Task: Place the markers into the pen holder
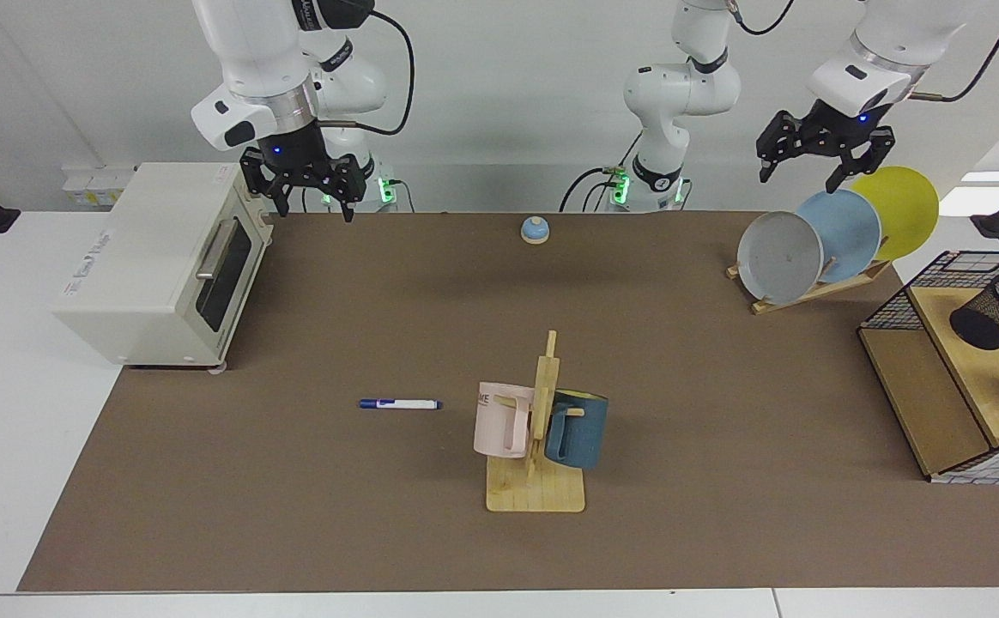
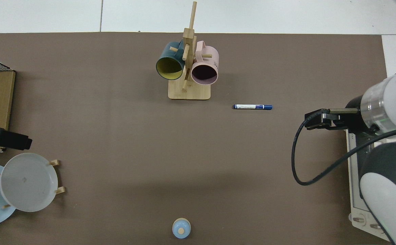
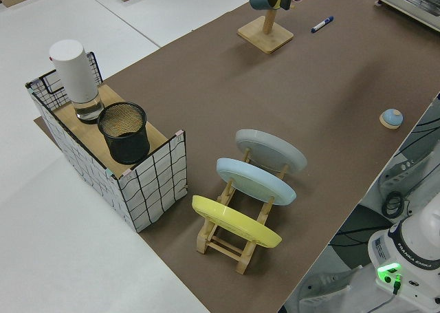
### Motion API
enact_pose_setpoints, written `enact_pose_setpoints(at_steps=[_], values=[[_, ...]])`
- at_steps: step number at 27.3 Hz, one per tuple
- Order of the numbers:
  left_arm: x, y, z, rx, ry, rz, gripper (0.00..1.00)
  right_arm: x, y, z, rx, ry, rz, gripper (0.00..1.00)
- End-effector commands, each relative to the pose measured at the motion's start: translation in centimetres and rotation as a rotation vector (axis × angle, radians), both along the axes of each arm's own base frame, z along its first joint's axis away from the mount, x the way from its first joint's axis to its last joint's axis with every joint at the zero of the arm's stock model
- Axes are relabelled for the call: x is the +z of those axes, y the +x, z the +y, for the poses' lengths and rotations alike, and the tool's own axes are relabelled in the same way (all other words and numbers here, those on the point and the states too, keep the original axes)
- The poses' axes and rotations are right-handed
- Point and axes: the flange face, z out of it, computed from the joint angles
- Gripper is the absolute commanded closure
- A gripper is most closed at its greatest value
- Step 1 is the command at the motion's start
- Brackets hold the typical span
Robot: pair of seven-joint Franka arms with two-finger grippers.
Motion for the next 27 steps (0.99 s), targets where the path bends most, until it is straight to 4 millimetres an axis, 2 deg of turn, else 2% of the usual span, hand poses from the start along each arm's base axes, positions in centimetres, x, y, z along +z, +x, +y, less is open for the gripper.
enact_pose_setpoints(at_steps=[1, 20, 27], values=[[0.19, -0.91, -0.34, 0.005, 0.014, 0.013, 0.00, 0.43, -0.53, -0.27, 0.012, 0.013, 0.008, 0.00], [0.16, -1.34, -0.24, 0.006, 0.015, 0.034, 0.00, 0.61, -0.57, 0.30, 0.011, 0.013, -0.004, 0.00], [0.06, -1.62, -0.39, 0.003, 0.016, 0.056, 0.00, 0.45, 0.21, -0.05, -0.188, 0.024, -0.038, 0.00]])
